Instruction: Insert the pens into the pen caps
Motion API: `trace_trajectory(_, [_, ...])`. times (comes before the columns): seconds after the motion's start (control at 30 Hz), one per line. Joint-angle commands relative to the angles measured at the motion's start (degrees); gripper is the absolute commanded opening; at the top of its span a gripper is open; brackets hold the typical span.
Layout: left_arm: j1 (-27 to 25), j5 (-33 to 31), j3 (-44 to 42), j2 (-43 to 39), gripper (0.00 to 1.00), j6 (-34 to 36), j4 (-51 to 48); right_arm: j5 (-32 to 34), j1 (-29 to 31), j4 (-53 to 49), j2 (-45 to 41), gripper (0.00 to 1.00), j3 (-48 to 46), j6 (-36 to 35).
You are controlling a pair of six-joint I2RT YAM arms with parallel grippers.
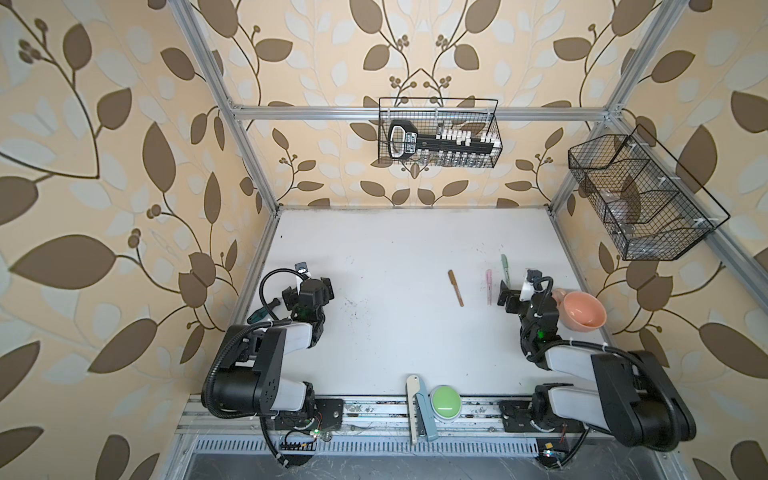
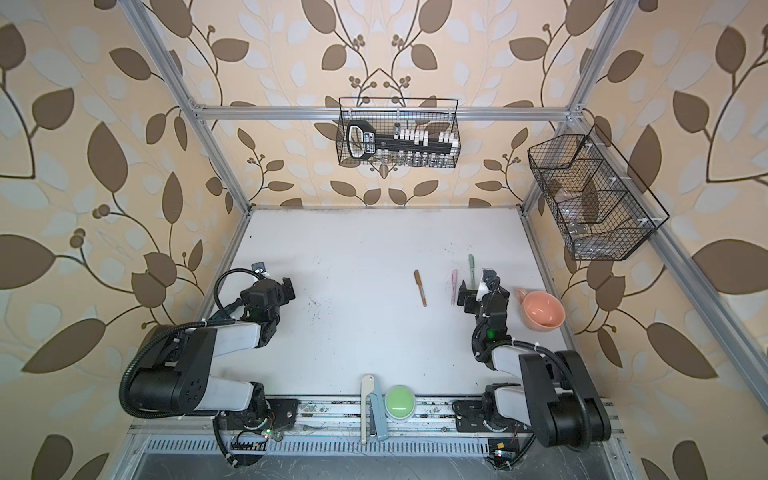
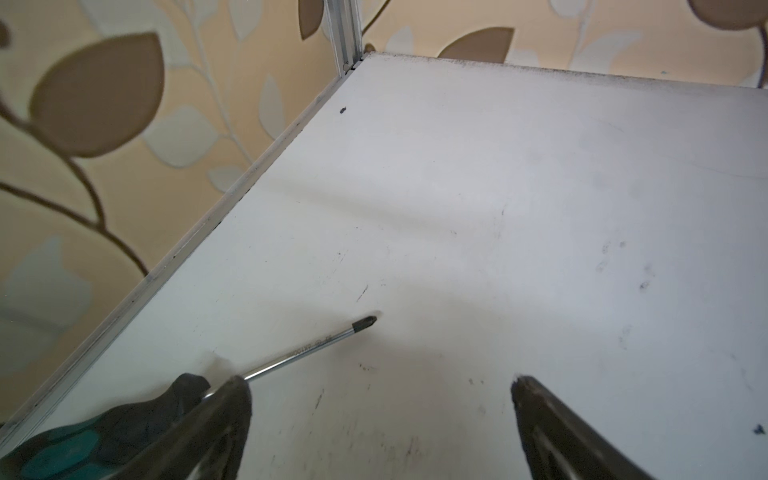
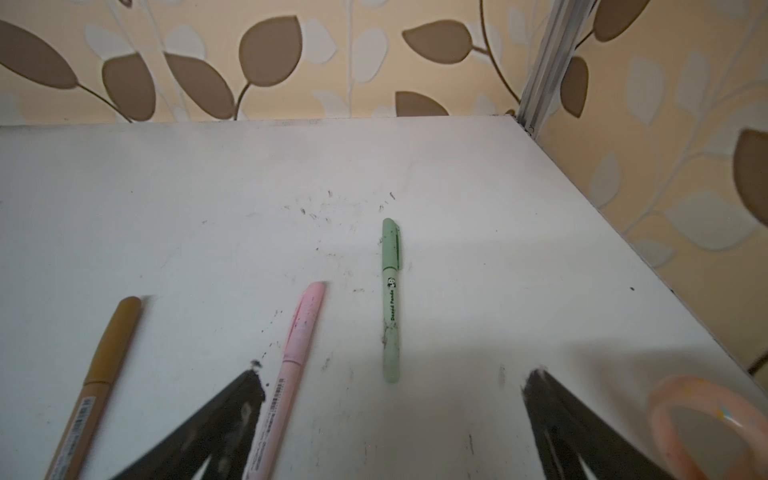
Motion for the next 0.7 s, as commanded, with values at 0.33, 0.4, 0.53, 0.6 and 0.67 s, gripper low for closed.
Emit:
trace_trajectory(0.33, [1.0,0.5,2.2,3.9,0.99,-0.5,5.4,-6.0,-2.5,5.0,1.2,1.00,2.0,-1.4])
trace_trajectory(0.4, [1.1,0.6,2.1,3.8,0.99,-0.5,5.5,-6.0,-2.5,5.1,1.3,1.00,2.0,-1.4])
trace_trajectory(0.53, [1.0,0.5,2.1,3.7,0.99,-0.4,5.5,-5.9,-2.4,4.9,1.2,1.00,2.1,-1.4])
trace_trajectory(0.6, [1.0,0.5,2.1,3.7,0.99,-0.5,5.4,-5.9,-2.4,5.0,1.1,1.00,1.8,-1.4])
trace_trajectory(0.67, [1.1,0.5,2.1,3.7,0.99,-0.5,5.4,-6.2,-2.6,5.1,1.2,1.00,1.9,-1.4])
